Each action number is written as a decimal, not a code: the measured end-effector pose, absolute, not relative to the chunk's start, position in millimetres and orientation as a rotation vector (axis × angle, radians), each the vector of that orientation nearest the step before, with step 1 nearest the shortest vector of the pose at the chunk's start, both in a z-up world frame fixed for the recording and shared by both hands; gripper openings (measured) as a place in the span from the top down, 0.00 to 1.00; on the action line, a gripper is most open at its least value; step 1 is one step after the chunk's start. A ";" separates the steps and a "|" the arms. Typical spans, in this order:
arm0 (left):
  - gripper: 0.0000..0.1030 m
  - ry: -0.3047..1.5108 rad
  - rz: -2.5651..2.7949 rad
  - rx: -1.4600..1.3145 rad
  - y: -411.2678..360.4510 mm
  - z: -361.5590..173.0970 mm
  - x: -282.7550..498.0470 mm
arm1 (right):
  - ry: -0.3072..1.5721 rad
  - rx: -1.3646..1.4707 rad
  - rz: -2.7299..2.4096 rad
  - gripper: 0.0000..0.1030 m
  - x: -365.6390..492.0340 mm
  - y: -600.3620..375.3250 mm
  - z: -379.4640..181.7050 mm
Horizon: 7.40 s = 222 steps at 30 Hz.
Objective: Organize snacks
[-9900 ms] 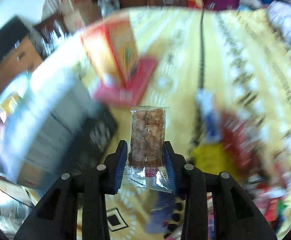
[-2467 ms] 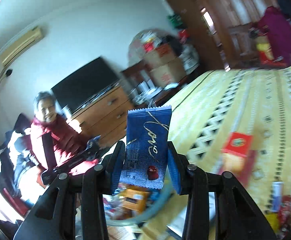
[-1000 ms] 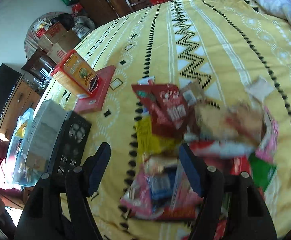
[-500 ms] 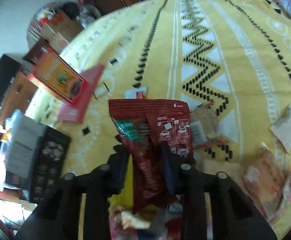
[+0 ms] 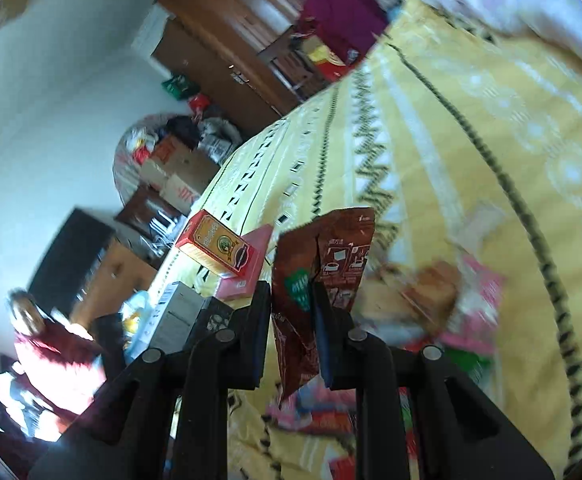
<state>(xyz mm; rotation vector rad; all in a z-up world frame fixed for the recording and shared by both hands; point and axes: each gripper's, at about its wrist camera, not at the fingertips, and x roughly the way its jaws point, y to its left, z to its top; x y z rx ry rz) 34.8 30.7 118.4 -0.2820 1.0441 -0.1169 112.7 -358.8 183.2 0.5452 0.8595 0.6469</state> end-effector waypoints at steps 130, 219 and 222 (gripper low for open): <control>0.23 0.620 0.793 -0.301 359.7 241.8 -169.0 | 0.907 -0.134 1.247 0.12 -9.1 215.9 273.6; 0.30 1.177 -0.050 -0.150 -9.3 50.2 98.9 | 0.969 0.173 0.334 0.00 -11.1 -356.4 134.1; 0.30 1.142 -0.035 -0.142 -4.4 58.4 90.1 | 0.956 0.151 0.332 0.00 -0.2 -358.1 139.0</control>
